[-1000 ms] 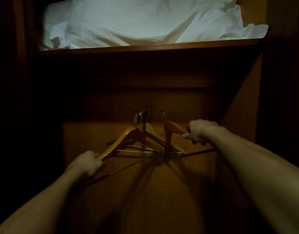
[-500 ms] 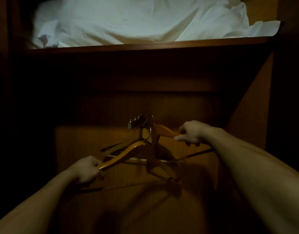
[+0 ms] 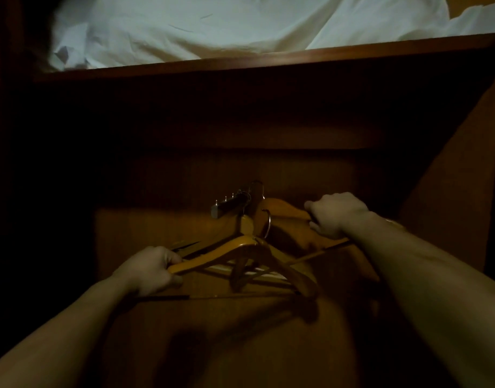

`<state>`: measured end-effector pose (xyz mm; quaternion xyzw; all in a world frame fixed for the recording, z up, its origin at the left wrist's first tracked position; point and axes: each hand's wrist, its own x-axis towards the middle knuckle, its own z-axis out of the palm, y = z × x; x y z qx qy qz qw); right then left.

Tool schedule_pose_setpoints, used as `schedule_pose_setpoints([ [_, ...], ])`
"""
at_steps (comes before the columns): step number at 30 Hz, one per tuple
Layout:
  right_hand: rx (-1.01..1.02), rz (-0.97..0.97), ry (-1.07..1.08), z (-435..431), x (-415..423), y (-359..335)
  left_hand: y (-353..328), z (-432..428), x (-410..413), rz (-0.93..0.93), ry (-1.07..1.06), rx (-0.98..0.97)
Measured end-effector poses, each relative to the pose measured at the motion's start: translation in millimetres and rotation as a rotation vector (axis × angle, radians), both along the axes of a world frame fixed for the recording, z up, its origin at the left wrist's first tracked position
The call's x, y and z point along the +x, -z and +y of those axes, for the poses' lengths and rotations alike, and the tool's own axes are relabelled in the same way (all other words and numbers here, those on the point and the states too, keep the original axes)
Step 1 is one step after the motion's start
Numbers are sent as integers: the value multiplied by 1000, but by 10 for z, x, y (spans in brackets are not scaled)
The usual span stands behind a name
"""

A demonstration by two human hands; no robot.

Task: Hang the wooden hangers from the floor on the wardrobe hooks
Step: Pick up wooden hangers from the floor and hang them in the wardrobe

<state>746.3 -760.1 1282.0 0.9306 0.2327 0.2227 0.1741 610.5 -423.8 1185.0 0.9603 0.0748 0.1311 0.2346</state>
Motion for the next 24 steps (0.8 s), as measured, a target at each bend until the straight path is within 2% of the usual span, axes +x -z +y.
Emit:
schedule_pose_setpoints([
  [3, 56, -38, -21, 53, 135, 56, 34, 80, 41, 0, -22, 48],
  [14, 200, 79, -112, 249, 441, 309, 149, 222, 183, 26, -19, 20],
  [24, 158, 134, -121, 487, 548, 429, 179, 185, 296, 50, 4, -17],
])
